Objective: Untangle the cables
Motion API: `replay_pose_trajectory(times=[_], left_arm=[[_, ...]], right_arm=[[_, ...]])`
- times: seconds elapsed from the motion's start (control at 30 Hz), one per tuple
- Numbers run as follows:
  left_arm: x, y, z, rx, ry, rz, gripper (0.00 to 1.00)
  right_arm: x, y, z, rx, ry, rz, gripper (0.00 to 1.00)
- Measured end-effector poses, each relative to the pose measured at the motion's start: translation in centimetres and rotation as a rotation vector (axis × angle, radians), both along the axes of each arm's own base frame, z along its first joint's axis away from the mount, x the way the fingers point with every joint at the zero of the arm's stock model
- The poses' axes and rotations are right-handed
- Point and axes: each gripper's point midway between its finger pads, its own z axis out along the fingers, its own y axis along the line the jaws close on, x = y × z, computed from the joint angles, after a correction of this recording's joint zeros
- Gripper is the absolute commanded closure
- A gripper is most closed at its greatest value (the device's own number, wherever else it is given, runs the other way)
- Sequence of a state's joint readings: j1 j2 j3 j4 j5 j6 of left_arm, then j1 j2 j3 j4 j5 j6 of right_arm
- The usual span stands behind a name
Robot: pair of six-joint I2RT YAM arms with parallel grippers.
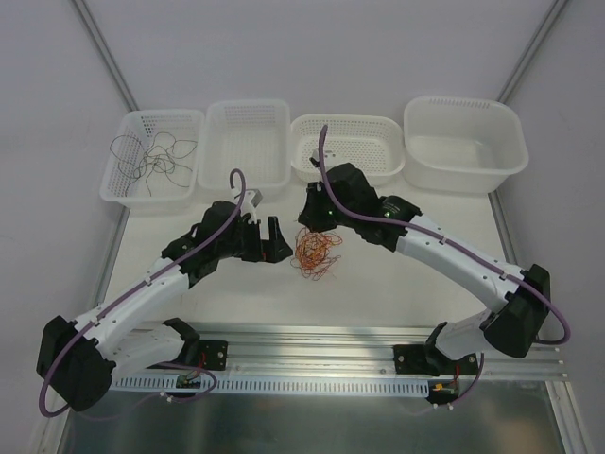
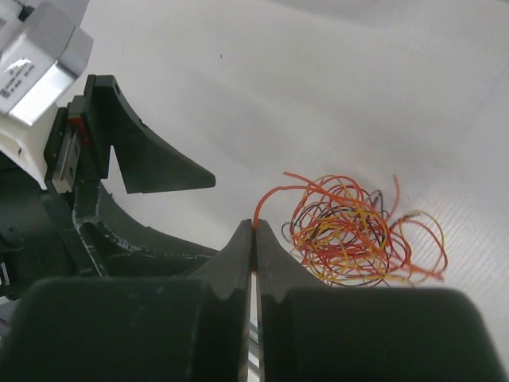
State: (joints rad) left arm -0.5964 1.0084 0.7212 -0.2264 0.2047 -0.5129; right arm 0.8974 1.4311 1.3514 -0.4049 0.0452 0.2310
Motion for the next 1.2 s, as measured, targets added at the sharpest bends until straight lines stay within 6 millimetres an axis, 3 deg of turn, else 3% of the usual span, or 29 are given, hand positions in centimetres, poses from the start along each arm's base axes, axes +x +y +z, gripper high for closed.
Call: replay_pose_trajectory(times=[0.33, 0.57, 0.77, 0.93, 1.03, 1.2], left_arm=[[0.6, -2.8, -0.8, -0.061, -0.003, -0.023, 0.07], [0.6, -4.0, -4.3, -0.032, 0.072, 0.014, 0.16], [1.3, -4.7, -7.3, 0.008, 0.129, 0.117, 0.32], [1.9, -5.0, -9.4, 0.022, 0.175, 0.204, 0.56], [2.3, -4.8, -10.4, 0.031, 0.195, 0.247, 0.64], [2.7, -4.4, -11.0, 0.037, 0.194, 0.292, 0.66]], right_arm=[[-1.3, 0.6, -0.7, -0.004, 0.013, 0.049, 0.99], [-2.3, 1.0, -0.2, 0.016, 0.01, 0.075, 0.99], [-3.8, 1.9, 0.3, 0.044, 0.02, 0.119, 0.99], [-4.8, 2.2, 0.9, 0.061, 0.02, 0.139, 0.99], [-5.0, 1.4, 1.8, 0.065, 0.0, 0.131, 0.99], [-5.1, -2.2, 4.9, 0.037, -0.086, 0.073, 0.99]])
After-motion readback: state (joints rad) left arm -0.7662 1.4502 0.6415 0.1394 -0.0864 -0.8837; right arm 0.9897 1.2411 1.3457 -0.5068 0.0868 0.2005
